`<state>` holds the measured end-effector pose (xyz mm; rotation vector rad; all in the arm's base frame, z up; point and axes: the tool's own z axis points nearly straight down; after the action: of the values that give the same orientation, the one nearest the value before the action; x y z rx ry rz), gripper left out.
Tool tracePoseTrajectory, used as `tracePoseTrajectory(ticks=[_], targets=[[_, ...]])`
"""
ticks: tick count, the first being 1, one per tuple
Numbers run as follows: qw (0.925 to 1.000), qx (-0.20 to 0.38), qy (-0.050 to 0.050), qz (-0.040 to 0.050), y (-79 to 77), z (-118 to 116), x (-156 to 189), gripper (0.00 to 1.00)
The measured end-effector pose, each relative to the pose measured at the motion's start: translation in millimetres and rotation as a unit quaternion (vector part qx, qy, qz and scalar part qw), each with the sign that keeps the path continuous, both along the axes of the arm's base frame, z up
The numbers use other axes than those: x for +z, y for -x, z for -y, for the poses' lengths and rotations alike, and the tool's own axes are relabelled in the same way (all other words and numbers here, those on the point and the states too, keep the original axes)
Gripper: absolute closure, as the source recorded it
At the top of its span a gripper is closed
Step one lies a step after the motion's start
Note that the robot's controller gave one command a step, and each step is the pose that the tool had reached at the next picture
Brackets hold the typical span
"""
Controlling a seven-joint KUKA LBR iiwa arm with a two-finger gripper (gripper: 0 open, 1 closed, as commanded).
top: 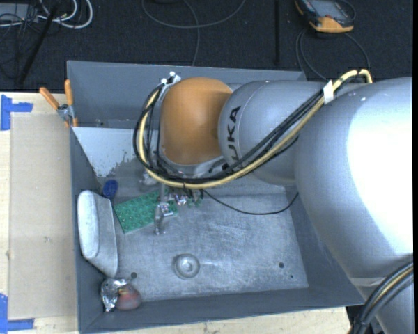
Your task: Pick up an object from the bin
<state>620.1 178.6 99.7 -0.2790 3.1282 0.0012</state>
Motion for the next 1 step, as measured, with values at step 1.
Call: tracePoseTrajectory(ticks=[1], targets=[[0.9999,-0.017,-0.001,0.0000,-3.3,3.3,-28.3,0.00]])
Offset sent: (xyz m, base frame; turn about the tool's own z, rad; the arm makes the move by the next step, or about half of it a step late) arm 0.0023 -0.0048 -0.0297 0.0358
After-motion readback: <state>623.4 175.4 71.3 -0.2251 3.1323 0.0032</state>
